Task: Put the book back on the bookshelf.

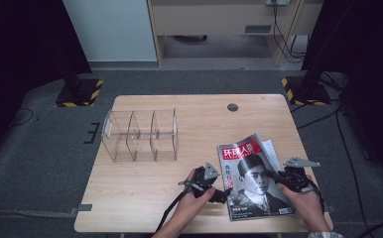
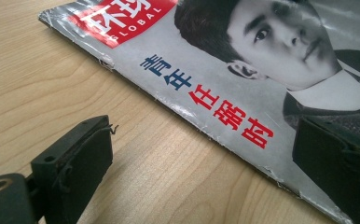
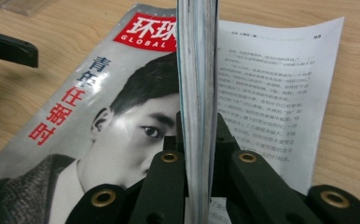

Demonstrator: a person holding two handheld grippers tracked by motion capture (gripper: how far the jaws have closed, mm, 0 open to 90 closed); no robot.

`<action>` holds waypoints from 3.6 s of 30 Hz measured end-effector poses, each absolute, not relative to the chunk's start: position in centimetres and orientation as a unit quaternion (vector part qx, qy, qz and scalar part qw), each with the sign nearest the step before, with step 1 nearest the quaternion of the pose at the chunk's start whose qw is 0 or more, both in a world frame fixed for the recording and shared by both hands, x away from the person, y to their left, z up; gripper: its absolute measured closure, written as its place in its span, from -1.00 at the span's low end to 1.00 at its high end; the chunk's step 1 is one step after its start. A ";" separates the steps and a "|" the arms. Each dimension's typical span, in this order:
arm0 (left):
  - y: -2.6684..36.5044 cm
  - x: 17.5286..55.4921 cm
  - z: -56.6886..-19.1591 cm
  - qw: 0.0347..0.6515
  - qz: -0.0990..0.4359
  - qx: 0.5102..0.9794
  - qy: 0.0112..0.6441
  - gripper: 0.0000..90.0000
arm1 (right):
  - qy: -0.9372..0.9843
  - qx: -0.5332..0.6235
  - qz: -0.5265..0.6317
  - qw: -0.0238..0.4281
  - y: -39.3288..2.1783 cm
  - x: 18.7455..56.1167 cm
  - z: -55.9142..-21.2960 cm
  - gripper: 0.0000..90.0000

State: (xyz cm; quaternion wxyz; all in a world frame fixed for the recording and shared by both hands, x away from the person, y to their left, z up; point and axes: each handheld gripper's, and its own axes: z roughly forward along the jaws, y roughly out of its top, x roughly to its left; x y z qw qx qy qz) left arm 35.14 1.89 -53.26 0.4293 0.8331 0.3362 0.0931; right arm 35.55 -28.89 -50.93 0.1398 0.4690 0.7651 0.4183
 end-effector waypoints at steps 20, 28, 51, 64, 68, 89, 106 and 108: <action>1.8 36.0 -53.7 0.446 0.010 0.827 0.342 -0.88 | 0.763 0.429 0.460 0.149 -28.1 34.7 -49.1 0.95; 1.2 36.2 -53.6 0.443 0.007 0.835 0.327 -0.89 | 0.750 0.422 0.488 0.148 -28.4 34.5 -48.4 0.95; -0.7 37.7 -53.6 0.427 0.024 0.850 0.308 -0.92 | 0.740 0.446 0.487 0.123 -29.2 35.4 -50.0 0.94; -0.8 37.5 -53.6 0.418 0.037 0.854 0.309 -0.92 | 0.758 0.452 0.459 0.100 -28.7 35.9 -51.3 0.93; -0.9 37.4 -53.6 0.418 0.040 0.853 0.310 -0.92 | 0.763 0.448 0.455 0.097 -28.4 35.8 -51.4 0.92; -1.4 36.8 -53.6 0.393 0.080 0.862 0.309 -0.91 | 0.774 0.478 0.384 0.156 -28.3 36.4 -53.0 -0.34; -1.2 36.8 -53.6 0.397 0.070 0.862 0.307 -0.96 | 0.766 0.497 0.370 0.171 -29.2 36.4 -53.3 -0.24; -1.1 36.9 -53.6 0.399 0.067 0.860 0.311 -0.96 | 0.764 0.498 0.374 0.169 -29.3 36.3 -53.2 -0.09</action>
